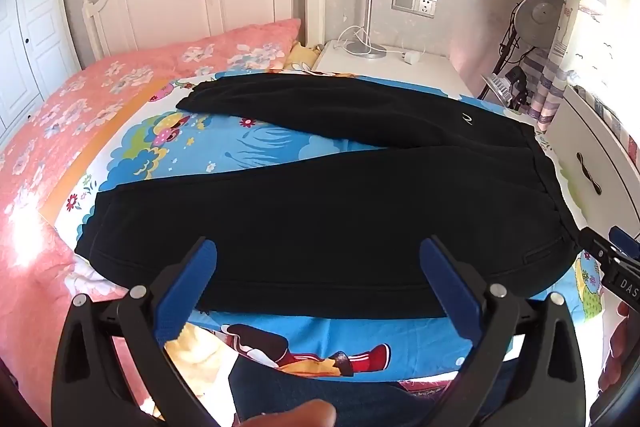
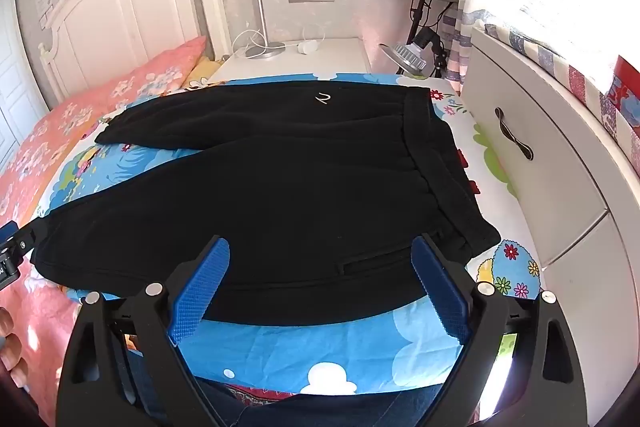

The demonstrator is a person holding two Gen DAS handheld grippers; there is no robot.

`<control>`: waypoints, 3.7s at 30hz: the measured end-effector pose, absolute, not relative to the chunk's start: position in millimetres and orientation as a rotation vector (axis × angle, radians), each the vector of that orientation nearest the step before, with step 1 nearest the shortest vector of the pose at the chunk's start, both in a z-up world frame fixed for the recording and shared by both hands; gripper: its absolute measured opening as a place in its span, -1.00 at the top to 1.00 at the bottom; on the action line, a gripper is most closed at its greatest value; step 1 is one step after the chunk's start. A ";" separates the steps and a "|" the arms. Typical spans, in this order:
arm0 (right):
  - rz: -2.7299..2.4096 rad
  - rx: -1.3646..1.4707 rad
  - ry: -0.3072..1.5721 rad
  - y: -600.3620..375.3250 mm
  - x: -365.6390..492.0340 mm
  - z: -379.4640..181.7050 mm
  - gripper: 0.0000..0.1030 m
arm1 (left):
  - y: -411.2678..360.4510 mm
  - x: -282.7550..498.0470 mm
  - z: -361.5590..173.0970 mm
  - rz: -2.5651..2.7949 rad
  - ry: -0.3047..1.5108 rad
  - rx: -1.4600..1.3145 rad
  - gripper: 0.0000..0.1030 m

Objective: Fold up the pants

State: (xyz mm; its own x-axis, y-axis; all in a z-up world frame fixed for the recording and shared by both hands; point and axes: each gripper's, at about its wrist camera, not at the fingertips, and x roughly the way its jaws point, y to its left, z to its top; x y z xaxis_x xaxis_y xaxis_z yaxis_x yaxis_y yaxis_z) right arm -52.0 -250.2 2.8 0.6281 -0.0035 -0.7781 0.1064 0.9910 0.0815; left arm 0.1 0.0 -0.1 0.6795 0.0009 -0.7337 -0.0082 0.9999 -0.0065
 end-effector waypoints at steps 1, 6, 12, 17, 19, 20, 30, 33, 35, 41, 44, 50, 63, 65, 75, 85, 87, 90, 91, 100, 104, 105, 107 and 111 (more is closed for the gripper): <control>-0.065 0.121 0.892 -249.7 -51.7 2.6 -0.73 | -0.1 0.3 -0.4 0.002 0.828 -0.010 -0.97; -0.071 0.123 0.886 -248.7 -51.8 2.5 -0.73 | 0.2 -0.3 -0.3 -0.004 0.823 -0.012 -0.97; -0.068 0.118 0.891 -240.9 -52.0 0.8 -0.73 | 5.3 -2.7 -2.3 -0.008 0.828 -0.013 -0.97; -0.072 0.120 0.892 -244.8 -52.2 -0.7 -0.73 | 4.4 -0.9 -6.0 -0.009 0.832 -0.011 -0.97; -0.074 0.120 0.892 -246.0 -51.8 -0.8 -0.73 | 4.3 -1.5 -5.2 -0.012 0.832 -0.010 -0.97; -0.074 0.120 0.892 -246.1 -52.0 -0.9 -0.73 | 1.0 0.8 -4.8 -0.007 0.834 -0.011 -0.97; -0.074 0.118 0.894 -247.5 -50.2 -0.7 -0.73 | 0.4 1.0 -4.3 -0.011 0.831 -0.011 -0.97; -0.076 0.119 0.895 -249.2 -49.8 -0.3 -0.73 | -0.5 1.8 -5.1 -0.011 0.834 -0.013 -0.97; -0.077 0.117 0.894 -248.5 -49.8 0.0 -0.73 | -1.6 2.6 -5.6 -0.013 0.836 -0.012 -0.97; -0.076 0.117 0.894 -248.0 -49.8 0.1 -0.73 | -2.4 3.2 -6.7 -0.020 0.836 -0.013 -0.97; -0.078 0.116 0.893 -248.9 -49.3 0.7 -0.73 | -2.2 3.2 -6.7 -0.019 0.835 -0.014 -0.97; -0.079 0.111 0.889 -248.6 -49.5 2.2 -0.73 | -2.3 3.2 -6.1 -0.021 0.835 -0.015 -0.97; -0.080 0.111 0.888 -249.5 -49.6 2.8 -0.73 | -3.7 3.9 -4.4 -0.021 0.839 -0.018 -0.97; -0.080 0.110 0.888 -249.4 -49.6 2.5 -0.73 | -3.6 3.8 -4.5 -0.021 0.838 -0.018 -0.97; -0.087 0.106 0.889 -251.8 -49.7 2.1 -0.73 | -4.3 3.6 -4.5 -0.022 0.839 -0.018 -0.97; -0.088 0.106 0.889 -252.4 -50.0 0.8 -0.73 | -5.7 3.2 -4.4 -0.024 0.839 -0.019 -0.97; -0.089 0.105 0.889 -251.6 -50.4 -0.9 -0.73 | -4.8 3.1 -4.9 -0.023 0.839 -0.019 -0.97; -0.092 0.106 0.890 -252.1 -50.3 -2.0 -0.73 | -4.6 3.1 -4.9 -0.023 0.838 -0.019 -0.97; -0.092 0.105 0.890 -252.3 -50.3 -2.1 -0.73 | -4.6 3.3 -4.9 -0.023 0.839 -0.019 -0.97; -0.071 0.127 0.917 -264.1 -37.6 -12.9 -0.78 | -2.0 0.9 -14.9 -0.107 0.817 -0.114 -0.97; -0.064 0.143 0.923 -294.1 0.1 -18.9 -0.78 | -2.7 -0.3 -22.1 -0.183 0.778 -0.174 -0.97; -0.059 0.156 0.934 -307.2 17.4 -20.6 -0.78 | -3.6 1.3 -23.1 -0.195 0.775 -0.175 -0.97; -0.039 0.165 0.964 -336.4 63.2 -25.1 -0.78 | -7.5 5.0 -28.4 -0.204 0.793 -0.156 -0.97; 0.031 0.244 1.073 -405.4 169.8 -46.1 -0.78 | -4.5 15.0 -41.1 -0.311 0.856 -0.227 -0.97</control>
